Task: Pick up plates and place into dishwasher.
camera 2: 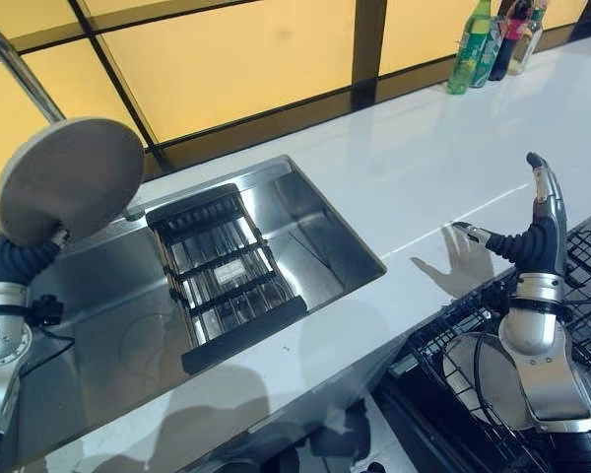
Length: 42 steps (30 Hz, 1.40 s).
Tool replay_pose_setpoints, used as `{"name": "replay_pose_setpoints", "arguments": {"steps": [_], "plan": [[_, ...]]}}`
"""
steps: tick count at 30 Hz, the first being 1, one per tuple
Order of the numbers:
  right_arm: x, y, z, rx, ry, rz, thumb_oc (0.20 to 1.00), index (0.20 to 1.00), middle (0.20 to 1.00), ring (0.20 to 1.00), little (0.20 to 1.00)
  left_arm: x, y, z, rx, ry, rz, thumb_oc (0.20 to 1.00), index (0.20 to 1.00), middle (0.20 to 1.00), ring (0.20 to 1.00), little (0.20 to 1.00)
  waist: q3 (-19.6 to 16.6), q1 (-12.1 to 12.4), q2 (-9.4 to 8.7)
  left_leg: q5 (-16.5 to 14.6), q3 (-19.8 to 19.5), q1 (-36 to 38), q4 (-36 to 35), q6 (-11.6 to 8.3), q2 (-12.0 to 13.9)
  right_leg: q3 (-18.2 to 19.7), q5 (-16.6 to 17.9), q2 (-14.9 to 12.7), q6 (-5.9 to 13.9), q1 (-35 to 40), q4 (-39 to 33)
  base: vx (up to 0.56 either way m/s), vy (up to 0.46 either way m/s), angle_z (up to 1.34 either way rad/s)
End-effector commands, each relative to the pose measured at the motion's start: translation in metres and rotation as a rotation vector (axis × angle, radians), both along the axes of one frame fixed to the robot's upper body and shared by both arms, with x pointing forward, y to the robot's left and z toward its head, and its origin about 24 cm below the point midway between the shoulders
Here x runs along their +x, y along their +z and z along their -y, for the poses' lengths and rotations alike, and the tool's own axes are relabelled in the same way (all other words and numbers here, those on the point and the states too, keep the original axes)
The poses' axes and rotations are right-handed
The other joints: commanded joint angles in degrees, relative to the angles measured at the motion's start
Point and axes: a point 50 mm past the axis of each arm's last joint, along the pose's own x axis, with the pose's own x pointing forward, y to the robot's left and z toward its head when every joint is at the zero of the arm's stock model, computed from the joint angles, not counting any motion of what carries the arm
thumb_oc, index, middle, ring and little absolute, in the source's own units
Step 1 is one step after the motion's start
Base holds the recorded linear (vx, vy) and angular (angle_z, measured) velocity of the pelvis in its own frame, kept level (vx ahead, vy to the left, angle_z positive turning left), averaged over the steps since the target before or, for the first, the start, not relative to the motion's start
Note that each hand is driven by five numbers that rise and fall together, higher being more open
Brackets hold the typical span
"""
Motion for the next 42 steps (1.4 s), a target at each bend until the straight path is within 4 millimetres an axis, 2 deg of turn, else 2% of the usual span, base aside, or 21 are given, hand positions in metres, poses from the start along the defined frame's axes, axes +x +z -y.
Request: {"name": "replay_pose_setpoints", "arguments": {"steps": [1,6,8,12,19,24,28,31,35,42], "plan": [[-0.004,0.045,-0.016,-0.083,0.086,0.219,1.000,1.000,1.000,1.000,1.000,0.006,0.033,0.008,0.082,-0.041,0.141,0.200,0.200,0.200,0.200,0.200,-3.9,1.2,-0.24,-3.1,1.0,-1.5,1.7,-1.15,2.0,-1.9,-8.1,1.1,-1.17,-3.2,10.6,-0.03,-0.039,0.04],[-0.002,0.062,-0.039,-0.081,0.229,0.296,1.000,1.000,1.000,1.000,1.000,0.009,0.040,0.017,0.035,-0.114,0.191,0.200,0.200,0.200,0.200,0.200,-4.6,2.2,-0.64,-2.8,0.2,-1.4,1.3,-1.46,2.3,-2.4,-8.1,1.5,-1.40,-2.4,10.1,-0.04,-0.038,0.07],[0.001,0.069,-0.052,-0.085,0.305,0.314,1.000,1.000,1.000,1.000,1.000,0.012,0.044,0.028,0.033,-0.176,0.223,0.200,0.200,0.200,0.200,0.200,-4.9,2.6,-0.85,-2.7,-0.2,-1.4,1.3,-1.59,2.3,-2.7,-8.1,1.7,-1.49,-2.2,10.0,-0.05,-0.037,0.06],[0.009,0.080,-0.088,-0.094,0.503,0.328,1.000,1.000,1.000,1.000,1.000,0.021,0.051,0.064,0.017,-0.370,0.303,0.200,0.200,0.200,0.200,0.200,-5.4,3.3,-1.18,-2.5,-1.0,-1.7,1.3,-1.89,2.3,-3.2,-8.3,1.9,-1.85,-1.9,10.0,-0.05,-0.021,0.06],[0.019,0.073,-0.141,-0.112,0.777,0.227,1.000,1.000,1.000,1.000,1.000,0.034,0.046,0.121,-0.055,-0.655,0.303,0.200,0.200,0.200,0.200,0.200,-6.2,4.0,-1.28,-2.4,-2.4,-1.8,1.4,-1.80,2.1,-3.7,-8.8,2.4,-2.44,-1.5,10.2,-0.02,-0.005,0.09],[0.021,0.063,-0.168,-0.150,0.917,0.124,1.000,1.000,1.000,1.000,1.000,0.034,0.047,0.154,0.033,-0.802,0.308,0.200,0.200,0.200,0.200,0.200,-6.4,3.8,-1.36,-2.4,-2.4,-1.5,1.3,-1.75,2.1,-3.5,-8.6,2.6,-2.49,-1.2,9.9,0.00,0.000,0.01],[0.021,0.060,-0.171,-0.164,0.940,0.100,1.000,1.000,1.000,1.000,1.000,0.029,0.051,0.167,0.166,-0.879,0.316,0.200,0.200,0.200,0.200,0.200,-6.5,3.5,-1.37,-2.5,-1.9,-1.3,1.4,-1.72,2.2,-3.3,-8.4,2.6,-2.38,-1.1,9.7,0.00,0.000,0.00],[0.021,0.060,-0.168,-0.179,0.940,0.089,1.000,1.000,1.000,1.000,1.000,0.023,0.058,0.172,0.334,-0.922,0.348,0.200,0.200,0.200,0.200,0.200,-6.7,2.9,-1.22,-2.6,-1.4,-1.1,1.2,-1.66,2.2,-3.2,-8.2,2.4,-2.12,-1.1,9.6,0.00,0.000,0.00],[0.019,0.063,-0.162,-0.177,0.933,0.082,1.000,1.000,1.000,1.000,1.000,0.016,0.073,0.170,0.455,-0.947,0.401,0.200,0.200,0.200,0.200,0.200,-6.9,2.5,-1.02,-2.7,-0.8,-0.9,1.3,-1.51,1.9,-3.0,-7.9,2.1,-1.90,-1.1,9.4,0.00,0.000,0.00],[0.016,0.063,-0.153,-0.192,0.928,0.059,1.000,1.000,1.000,1.000,1.000,0.009,0.083,0.167,0.638,-0.944,0.433,0.200,0.200,0.200,0.200,0.200,-7.3,2.1,-0.84,-3.1,-0.2,-0.8,1.7,-1.22,1.7,-2.9,-7.6,1.4,-1.45,-1.4,9.7,0.00,0.000,0.00]]}}
